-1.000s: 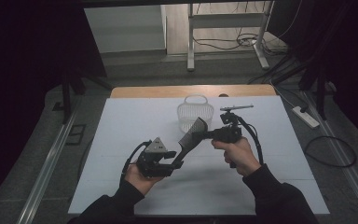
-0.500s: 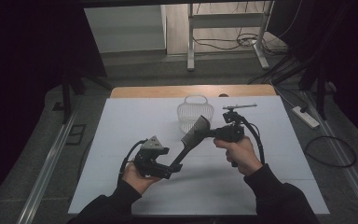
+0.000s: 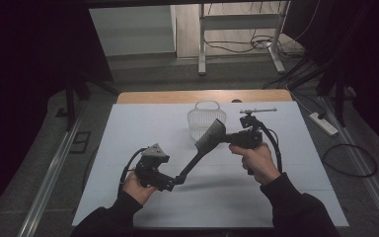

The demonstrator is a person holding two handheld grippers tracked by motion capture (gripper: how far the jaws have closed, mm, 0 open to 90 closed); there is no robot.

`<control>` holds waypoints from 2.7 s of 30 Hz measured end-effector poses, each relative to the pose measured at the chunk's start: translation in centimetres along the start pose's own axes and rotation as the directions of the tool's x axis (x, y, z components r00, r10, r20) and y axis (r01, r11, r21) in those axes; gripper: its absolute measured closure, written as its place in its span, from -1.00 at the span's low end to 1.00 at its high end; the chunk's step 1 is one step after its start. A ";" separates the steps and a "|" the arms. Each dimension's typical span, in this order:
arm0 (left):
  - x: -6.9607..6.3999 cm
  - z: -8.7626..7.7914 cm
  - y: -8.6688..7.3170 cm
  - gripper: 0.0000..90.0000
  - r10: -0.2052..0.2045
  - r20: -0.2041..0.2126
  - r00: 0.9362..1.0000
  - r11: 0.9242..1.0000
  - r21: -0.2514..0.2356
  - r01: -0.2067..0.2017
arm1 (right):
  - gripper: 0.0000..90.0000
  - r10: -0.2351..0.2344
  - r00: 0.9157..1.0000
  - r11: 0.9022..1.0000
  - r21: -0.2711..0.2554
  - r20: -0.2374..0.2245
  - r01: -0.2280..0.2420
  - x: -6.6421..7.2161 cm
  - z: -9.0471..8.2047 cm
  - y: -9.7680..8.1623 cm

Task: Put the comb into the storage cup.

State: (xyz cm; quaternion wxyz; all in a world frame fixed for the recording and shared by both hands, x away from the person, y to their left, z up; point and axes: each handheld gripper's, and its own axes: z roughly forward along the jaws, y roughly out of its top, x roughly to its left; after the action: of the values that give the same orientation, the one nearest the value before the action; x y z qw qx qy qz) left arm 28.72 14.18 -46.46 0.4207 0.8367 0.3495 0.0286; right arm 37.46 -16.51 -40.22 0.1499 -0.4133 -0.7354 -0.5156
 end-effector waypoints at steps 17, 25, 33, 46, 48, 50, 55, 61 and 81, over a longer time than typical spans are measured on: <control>0.8 -1.9 -1.1 -1.00 0.032 -0.049 0.998 0.999 -0.027 -0.033 | 0.85 -0.024 0.999 0.999 -0.032 0.027 0.025 0.3 -0.8 0.4; 0.8 -2.5 -1.7 -1.00 0.026 -0.043 0.999 0.999 -0.035 -0.028 | 0.85 -0.028 0.999 0.998 -0.049 0.040 0.030 0.2 -1.3 0.7; 1.0 -3.4 -2.6 -1.00 0.007 -0.050 0.999 0.999 -0.032 -0.009 | 0.85 -0.031 0.998 0.998 -0.057 0.048 0.034 -0.1 -1.7 0.9; 0.5 -4.9 -4.0 -1.00 -0.007 -0.072 0.997 0.999 -0.035 0.004 | 0.85 -0.025 0.998 0.996 -0.086 0.063 0.030 -0.6 -2.4 1.5; 0.5 -5.1 -4.3 -1.00 -0.016 -0.073 0.997 0.999 -0.038 0.014 | 0.85 -0.025 0.998 0.995 -0.090 0.064 0.031 -0.7 -2.5 1.6; 0.5 -5.3 -4.6 -1.00 -0.022 -0.079 0.997 0.999 -0.038 0.019 | 0.85 -0.023 0.998 0.995 -0.097 0.066 0.029 -0.7 -2.6 1.8; 0.2 -6.0 -5.2 -1.00 -0.029 -0.096 0.995 0.999 -0.039 0.026 | 0.85 -0.023 0.997 0.994 -0.108 0.074 0.031 -0.7 -2.9 2.3; 0.0 -6.9 -5.9 -1.00 -0.041 -0.115 0.992 0.998 -0.042 0.036 | 0.85 -0.020 0.996 0.992 -0.121 0.085 0.030 -0.9 -3.1 2.9; -0.9 -9.3 -8.3 -1.00 -0.067 -0.152 0.986 0.997 -0.056 0.059 | 0.85 -0.017 0.990 0.985 -0.169 0.143 0.042 -1.4 -3.7 5.8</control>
State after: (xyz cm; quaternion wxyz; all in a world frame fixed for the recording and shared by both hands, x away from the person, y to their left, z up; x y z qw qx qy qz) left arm 20.17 23.31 -46.22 0.4146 0.8094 0.4064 0.0887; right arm 41.97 -19.70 -35.83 0.0539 -0.4490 -0.7032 -0.5486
